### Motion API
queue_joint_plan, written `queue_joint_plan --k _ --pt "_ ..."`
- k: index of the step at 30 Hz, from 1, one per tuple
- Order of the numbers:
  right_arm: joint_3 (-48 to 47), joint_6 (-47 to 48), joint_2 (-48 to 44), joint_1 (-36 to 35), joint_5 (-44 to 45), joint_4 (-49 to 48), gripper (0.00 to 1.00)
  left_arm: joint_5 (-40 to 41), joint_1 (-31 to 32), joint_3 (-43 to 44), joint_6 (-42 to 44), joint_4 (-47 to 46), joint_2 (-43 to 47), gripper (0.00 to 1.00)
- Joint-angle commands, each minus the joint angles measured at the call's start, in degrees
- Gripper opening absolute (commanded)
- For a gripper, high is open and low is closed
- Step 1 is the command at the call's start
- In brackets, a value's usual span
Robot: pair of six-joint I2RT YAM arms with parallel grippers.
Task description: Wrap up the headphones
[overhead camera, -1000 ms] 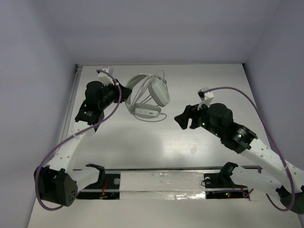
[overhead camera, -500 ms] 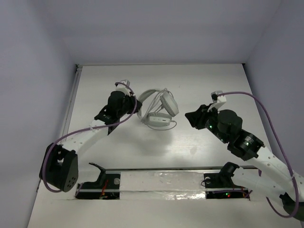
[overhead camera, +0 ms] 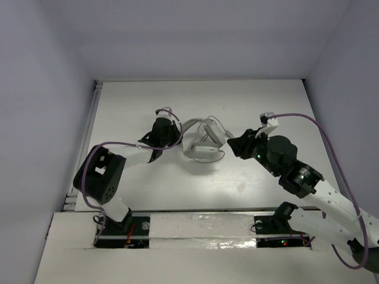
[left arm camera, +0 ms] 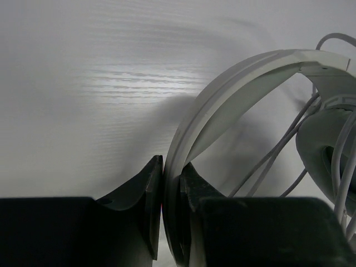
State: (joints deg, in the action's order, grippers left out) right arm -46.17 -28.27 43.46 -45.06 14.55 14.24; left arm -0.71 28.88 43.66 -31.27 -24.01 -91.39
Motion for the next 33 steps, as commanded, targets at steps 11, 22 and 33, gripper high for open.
queue_joint_plan --k 11,22,33 --pt "2.3 0.6 1.5 0.1 0.4 -7.5 0.44 16.3 1.1 9.6 1.0 -3.1 -6.8 0.2" --pt "-0.2 0.1 -0.4 0.1 2.3 -5.9 0.88 19.6 1.1 10.0 1.8 -1.8 -4.3 0.59" --pt "-4.6 0.7 -4.2 0.1 7.8 -4.7 1.0 25.7 1.1 7.8 3.1 2.6 15.7 0.99"
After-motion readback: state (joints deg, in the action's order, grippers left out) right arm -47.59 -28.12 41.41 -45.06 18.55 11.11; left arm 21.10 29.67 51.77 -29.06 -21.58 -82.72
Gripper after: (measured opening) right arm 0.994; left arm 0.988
